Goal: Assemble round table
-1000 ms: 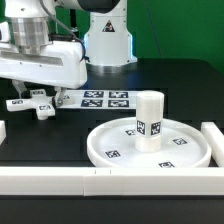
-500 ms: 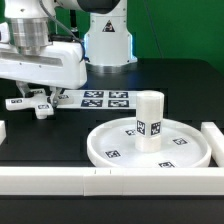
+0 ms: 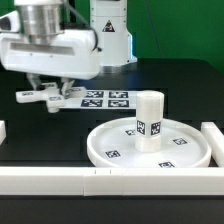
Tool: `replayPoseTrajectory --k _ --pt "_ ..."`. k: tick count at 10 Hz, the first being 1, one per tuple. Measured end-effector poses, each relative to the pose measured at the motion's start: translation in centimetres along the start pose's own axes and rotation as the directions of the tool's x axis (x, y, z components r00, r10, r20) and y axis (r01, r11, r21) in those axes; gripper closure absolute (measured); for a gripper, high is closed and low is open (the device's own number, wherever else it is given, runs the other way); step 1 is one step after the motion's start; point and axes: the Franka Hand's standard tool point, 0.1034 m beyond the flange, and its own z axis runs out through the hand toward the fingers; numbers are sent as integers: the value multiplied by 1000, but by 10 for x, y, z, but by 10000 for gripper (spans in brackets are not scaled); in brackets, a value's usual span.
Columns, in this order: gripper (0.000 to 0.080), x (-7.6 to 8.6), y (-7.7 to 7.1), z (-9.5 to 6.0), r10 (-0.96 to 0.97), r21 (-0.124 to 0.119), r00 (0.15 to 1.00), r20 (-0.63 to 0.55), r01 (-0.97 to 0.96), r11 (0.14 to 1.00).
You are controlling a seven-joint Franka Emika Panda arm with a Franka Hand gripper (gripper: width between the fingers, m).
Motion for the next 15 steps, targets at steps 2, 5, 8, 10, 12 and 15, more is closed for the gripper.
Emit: replayPoseTrajectory --k 2,5,8,10,12,15 --pt "357 -10 -38 -21 48 36 998 32 -49 998" --pt "357 -15 -63 -39 51 64 997 61 -55 996" --pt "357 -19 -77 -40 28 62 998 58 -31 998" --pt "357 -28 -137 -64 -23 89 999 43 19 996" --pt "357 -29 -143 -61 -48 92 998 42 44 995" --pt "357 -29 -142 -60 -48 89 998 43 44 995"
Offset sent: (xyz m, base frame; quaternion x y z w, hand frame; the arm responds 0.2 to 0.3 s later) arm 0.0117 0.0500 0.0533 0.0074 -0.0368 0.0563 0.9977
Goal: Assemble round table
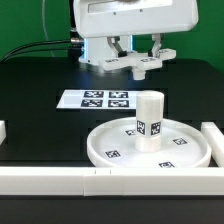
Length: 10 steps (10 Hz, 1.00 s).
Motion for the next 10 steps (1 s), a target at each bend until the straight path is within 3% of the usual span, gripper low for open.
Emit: replayPoseTrajectory --k 1,2,4,7,10 --pt "357 6 -10 0 -91 -26 996 -8 91 996" --pt "357 19 -29 0 -188 -48 982 -7 187 981" --pt "357 36 -50 1 -306 -72 952 33 307 949" --pt "357 35 -49 2 -304 -72 952 33 306 949" --pt "357 51 -60 -2 -416 -89 909 16 416 905"
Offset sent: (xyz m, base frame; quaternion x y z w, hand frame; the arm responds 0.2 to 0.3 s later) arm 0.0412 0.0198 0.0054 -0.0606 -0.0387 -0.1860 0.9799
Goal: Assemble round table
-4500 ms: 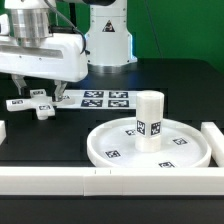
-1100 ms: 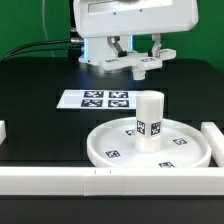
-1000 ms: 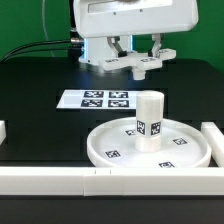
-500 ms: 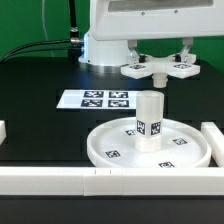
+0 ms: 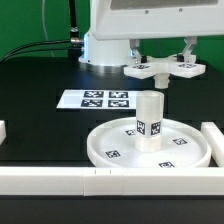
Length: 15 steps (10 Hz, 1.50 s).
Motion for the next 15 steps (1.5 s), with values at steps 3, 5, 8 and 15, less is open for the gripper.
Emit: replayPoseTrajectory --k 3,5,8,15 --pt "357 -2 5 6 7 -2 1000 -10 -7 1000" --pt "357 -5 13 11 2 -6 1000 -9 -2 1000" --pt "357 -4 18 15 3 -10 1000 -5 -3 1000" --pt "357 -8 17 31 -8 -19 1000 16 8 1000"
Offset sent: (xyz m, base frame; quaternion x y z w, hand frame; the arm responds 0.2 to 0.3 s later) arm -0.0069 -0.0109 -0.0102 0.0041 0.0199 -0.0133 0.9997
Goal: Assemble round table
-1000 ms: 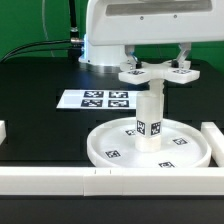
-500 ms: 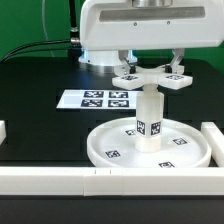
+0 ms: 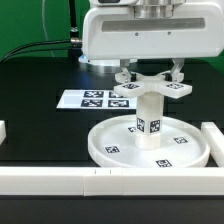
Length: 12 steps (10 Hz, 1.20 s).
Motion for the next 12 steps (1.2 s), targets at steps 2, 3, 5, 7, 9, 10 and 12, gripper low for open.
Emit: replayPoseTrajectory --k 2,3,5,7,9,10,12 --pt "357 1 1 0 -14 0 1000 -1 14 1000" --pt "357 1 1 0 -14 0 1000 -1 14 1000" --pt "357 1 1 0 -14 0 1000 -1 14 1000" --pt "357 1 1 0 -14 0 1000 -1 14 1000" --pt "357 1 1 0 12 1 1000 -1 -12 1000" --pt "357 1 1 0 26 2 1000 -1 -26 1000" --pt "357 0 0 0 218 12 976 -11 -218 976"
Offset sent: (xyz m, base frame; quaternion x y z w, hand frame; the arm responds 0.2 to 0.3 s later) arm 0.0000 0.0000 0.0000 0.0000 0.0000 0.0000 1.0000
